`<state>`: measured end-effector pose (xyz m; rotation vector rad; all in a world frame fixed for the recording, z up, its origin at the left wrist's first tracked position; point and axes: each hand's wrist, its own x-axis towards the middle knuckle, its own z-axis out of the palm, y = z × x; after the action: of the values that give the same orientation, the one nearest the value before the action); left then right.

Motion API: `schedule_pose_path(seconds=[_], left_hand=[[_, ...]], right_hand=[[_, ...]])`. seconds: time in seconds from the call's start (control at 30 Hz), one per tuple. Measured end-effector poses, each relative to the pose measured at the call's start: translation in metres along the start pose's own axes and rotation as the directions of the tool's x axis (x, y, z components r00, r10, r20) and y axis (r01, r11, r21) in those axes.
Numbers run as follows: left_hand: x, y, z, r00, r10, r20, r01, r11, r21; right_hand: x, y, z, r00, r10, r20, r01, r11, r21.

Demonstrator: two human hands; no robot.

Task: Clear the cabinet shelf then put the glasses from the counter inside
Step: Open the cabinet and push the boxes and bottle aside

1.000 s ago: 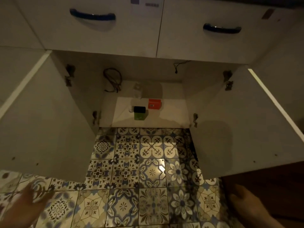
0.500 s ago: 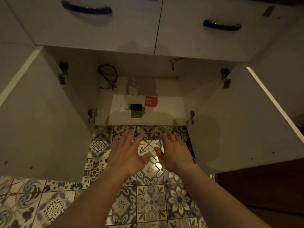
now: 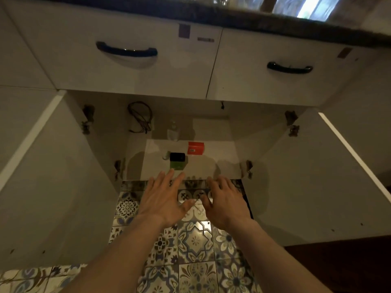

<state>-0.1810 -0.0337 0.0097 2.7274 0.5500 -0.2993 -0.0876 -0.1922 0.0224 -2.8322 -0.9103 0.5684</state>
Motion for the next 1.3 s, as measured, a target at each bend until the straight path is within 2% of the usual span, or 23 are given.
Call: schedule_pose_path(seconds=[0.23, 0.6, 0.77, 0.9, 1.0, 1.1, 1.2, 1.3], left_hand=[[0.050, -0.015, 0.019, 1.000, -0.003, 0.019, 0.003, 1.000, 0.018], [0.204, -0.035, 0.098, 0.995, -0.101, 0.029, 0.100, 0.995, 0.025], [0.259, -0.057, 0.150, 0.991, -0.133, 0.027, 0.132, 0.991, 0.030], [0.310, -0.087, 0.197, 0.995, -0.101, 0.025, 0.100, 0.994, 0.038], [0.353, -0.116, 0.224, 0.999, -0.002, -0.045, 0.005, 0.997, 0.079], [0.392, -0.141, 0.242, 0.991, 0.113, -0.067, -0.101, 0.983, 0.155], [0.425, -0.158, 0.255, 0.985, 0.166, -0.042, -0.153, 0.964, 0.220], [0.450, -0.159, 0.264, 0.983, 0.184, 0.027, -0.185, 0.949, 0.256]], right_hand=[[0.049, 0.017, 0.018, 0.997, 0.010, 0.071, -0.010, 1.000, 0.004], [0.214, 0.075, 0.056, 0.988, -0.078, 0.134, 0.079, 0.997, 0.002], [0.285, 0.094, 0.111, 0.977, -0.091, 0.194, 0.095, 0.995, -0.010], [0.354, 0.106, 0.174, 0.978, -0.141, 0.156, 0.140, 0.990, 0.019], [0.407, 0.110, 0.218, 0.984, -0.174, 0.032, 0.175, 0.984, -0.040], [0.452, 0.114, 0.245, 0.989, -0.131, -0.062, 0.131, 0.991, 0.000], [0.488, 0.123, 0.263, 0.981, -0.104, -0.162, 0.100, 0.995, -0.028], [0.522, 0.134, 0.272, 0.986, -0.134, -0.103, 0.118, 0.981, -0.154]])
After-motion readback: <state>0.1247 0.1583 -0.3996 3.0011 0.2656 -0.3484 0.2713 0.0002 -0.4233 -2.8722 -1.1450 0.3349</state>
